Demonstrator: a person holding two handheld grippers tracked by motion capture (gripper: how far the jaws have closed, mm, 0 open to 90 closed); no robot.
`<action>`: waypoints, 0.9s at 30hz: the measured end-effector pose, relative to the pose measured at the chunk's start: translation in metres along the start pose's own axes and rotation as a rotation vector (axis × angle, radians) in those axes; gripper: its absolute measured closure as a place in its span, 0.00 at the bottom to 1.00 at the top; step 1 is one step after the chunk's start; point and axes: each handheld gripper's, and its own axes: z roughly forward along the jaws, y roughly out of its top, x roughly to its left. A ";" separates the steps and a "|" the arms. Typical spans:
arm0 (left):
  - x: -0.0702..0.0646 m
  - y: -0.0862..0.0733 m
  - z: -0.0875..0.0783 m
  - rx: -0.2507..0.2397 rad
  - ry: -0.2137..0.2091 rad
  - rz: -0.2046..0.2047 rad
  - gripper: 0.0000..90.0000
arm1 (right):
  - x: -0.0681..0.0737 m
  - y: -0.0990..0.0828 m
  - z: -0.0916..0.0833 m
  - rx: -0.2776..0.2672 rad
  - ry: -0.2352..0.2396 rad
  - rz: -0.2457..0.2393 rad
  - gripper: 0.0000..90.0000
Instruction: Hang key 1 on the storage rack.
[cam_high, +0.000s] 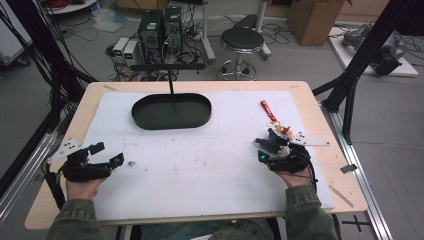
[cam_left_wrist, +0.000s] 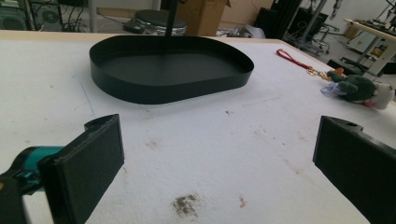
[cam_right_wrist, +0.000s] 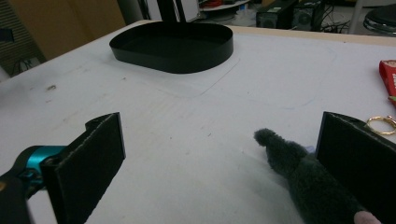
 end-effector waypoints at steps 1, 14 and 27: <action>0.000 0.000 0.001 0.008 0.007 0.009 0.03 | 0.000 0.000 0.000 0.003 -0.001 0.000 0.01; -0.002 0.000 0.006 0.019 0.010 0.027 0.03 | 0.002 -0.001 -0.002 0.025 -0.035 -0.025 0.01; -0.001 0.000 0.011 0.054 0.038 0.048 0.03 | 0.003 -0.001 -0.006 0.055 -0.065 -0.043 0.01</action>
